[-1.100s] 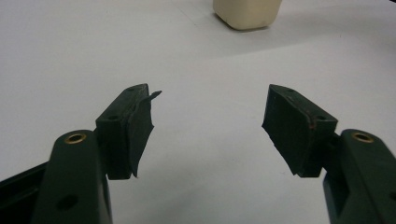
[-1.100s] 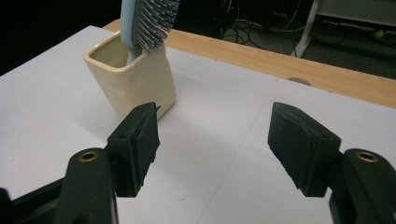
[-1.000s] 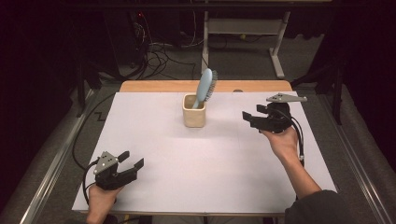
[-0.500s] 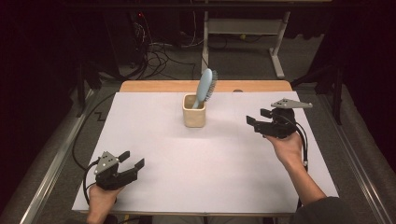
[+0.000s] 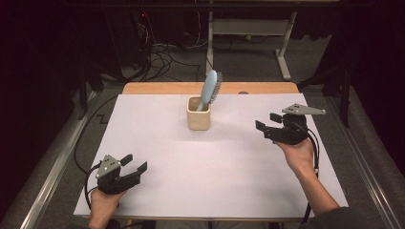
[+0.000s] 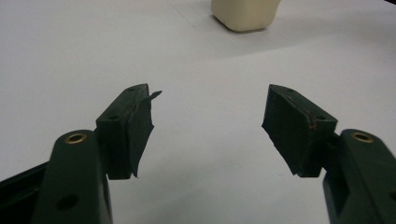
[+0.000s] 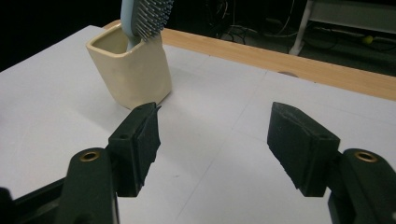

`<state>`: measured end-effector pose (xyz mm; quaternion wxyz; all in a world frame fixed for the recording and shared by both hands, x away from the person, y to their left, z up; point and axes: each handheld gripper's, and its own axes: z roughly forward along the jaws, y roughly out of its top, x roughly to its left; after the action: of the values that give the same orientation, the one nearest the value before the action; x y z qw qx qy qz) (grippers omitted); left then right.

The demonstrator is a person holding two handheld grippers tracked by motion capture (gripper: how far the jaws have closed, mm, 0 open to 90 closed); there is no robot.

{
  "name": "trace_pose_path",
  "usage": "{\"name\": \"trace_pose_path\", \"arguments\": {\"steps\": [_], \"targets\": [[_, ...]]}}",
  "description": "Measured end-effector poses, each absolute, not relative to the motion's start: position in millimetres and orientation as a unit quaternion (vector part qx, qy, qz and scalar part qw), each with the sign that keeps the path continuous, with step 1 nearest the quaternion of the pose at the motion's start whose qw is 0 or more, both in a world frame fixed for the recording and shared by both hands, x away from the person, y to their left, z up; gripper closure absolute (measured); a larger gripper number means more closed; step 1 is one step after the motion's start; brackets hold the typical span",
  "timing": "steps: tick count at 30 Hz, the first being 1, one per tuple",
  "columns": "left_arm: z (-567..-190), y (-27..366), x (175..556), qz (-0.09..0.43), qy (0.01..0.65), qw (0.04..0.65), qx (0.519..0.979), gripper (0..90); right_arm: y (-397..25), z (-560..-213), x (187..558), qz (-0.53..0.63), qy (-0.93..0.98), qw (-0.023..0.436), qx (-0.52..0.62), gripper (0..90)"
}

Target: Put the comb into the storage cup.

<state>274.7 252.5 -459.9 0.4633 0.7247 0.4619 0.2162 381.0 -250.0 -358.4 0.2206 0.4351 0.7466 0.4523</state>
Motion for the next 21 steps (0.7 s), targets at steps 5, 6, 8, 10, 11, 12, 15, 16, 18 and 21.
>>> {"name": "trace_pose_path", "arguments": {"steps": [5, 6, 8, 10, 11, 12, 15, 16, 18, 21], "targets": [[-459.5, 252.3, 274.0, 0.218, 0.461, 0.464, 0.724, 33.4, -253.0, -360.6, 376.8, 0.456, 0.744, 0.222, 0.434, 34.6], [-459.4, 252.5, 274.0, 0.218, 0.462, 0.464, 0.724, 33.4, -254.0, -361.3, 376.0, 0.456, 0.744, 0.222, 0.435, 34.7], [-459.3, 252.6, 274.0, 0.218, 0.462, 0.464, 0.724, 33.4, -256.4, -362.6, 375.1, 0.456, 0.743, 0.221, 0.438, 34.7], [-459.4, 252.3, 273.9, 0.218, 0.462, 0.464, 0.724, 33.4, -258.3, -363.3, 374.0, 0.458, 0.741, 0.223, 0.438, 34.7], [-459.5, 252.2, 273.9, 0.218, 0.461, 0.464, 0.724, 33.4, -259.4, -363.5, 373.0, 0.458, 0.740, 0.223, 0.439, 34.8], [-459.5, 252.2, 274.0, 0.218, 0.462, 0.464, 0.724, 33.4, -260.4, -364.0, 372.1, 0.459, 0.739, 0.223, 0.439, 34.7], [-459.5, 252.5, 274.1, 0.217, 0.462, 0.464, 0.724, 33.4, -263.7, -365.8, 369.5, 0.460, 0.738, 0.223, 0.441, 34.8], [-459.6, 252.4, 274.2, 0.217, 0.463, 0.464, 0.724, 33.4, -264.7, -366.4, 368.7, 0.461, 0.737, 0.223, 0.442, 34.8], [-459.7, 252.5, 274.3, 0.217, 0.463, 0.464, 0.723, 33.4, -267.1, -367.4, 367.1, 0.461, 0.736, 0.223, 0.443, 34.8], [-460.2, 252.6, 275.0, 0.215, 0.464, 0.464, 0.724, 33.4, -270.2, -368.0, 364.8, 0.462, 0.735, 0.222, 0.444, 34.7]]}}
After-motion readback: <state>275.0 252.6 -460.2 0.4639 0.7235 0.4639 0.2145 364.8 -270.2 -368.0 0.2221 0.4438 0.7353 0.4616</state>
